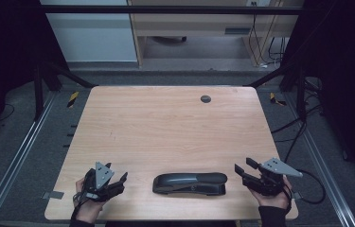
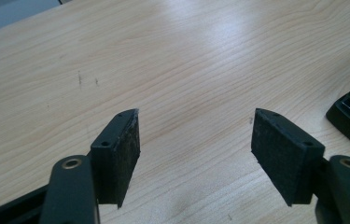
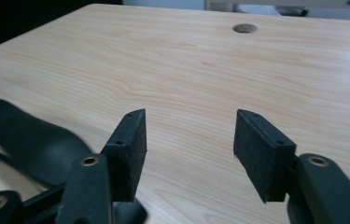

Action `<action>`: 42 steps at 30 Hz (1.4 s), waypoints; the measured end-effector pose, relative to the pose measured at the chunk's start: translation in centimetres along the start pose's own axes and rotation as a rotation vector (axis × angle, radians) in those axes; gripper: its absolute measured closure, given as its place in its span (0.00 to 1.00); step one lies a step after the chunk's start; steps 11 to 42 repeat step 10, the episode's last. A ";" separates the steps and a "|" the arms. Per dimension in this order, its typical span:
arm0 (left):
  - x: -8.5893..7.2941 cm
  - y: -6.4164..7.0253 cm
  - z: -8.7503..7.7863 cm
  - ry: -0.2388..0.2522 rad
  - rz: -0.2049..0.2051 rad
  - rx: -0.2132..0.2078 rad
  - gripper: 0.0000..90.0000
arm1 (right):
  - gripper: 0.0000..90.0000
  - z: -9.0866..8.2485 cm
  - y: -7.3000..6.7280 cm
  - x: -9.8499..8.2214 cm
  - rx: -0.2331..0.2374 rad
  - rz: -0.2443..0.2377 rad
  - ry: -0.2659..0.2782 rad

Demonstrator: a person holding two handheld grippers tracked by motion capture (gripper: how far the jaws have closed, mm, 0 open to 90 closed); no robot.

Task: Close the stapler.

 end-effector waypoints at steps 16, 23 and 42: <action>-0.4 -1.1 0.4 0.000 -0.012 0.013 0.31 | 0.42 0.0 3.0 -1.9 -0.103 -0.012 -0.082; -0.4 -1.1 0.4 0.000 -0.012 0.013 0.31 | 0.42 0.0 3.0 -1.9 -0.103 -0.012 -0.082; -0.4 -1.1 0.4 0.000 -0.012 0.013 0.31 | 0.42 0.0 3.0 -1.9 -0.103 -0.012 -0.082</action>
Point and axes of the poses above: each handheld gripper's, and its own axes: z roughly forward along the jaws, x roughly out of its top, y roughly to its right, the point moved 1 cm from there along z, roughly forward along the jaws, and after that the axes turned 15 degrees about y, right-handed, at the moved point
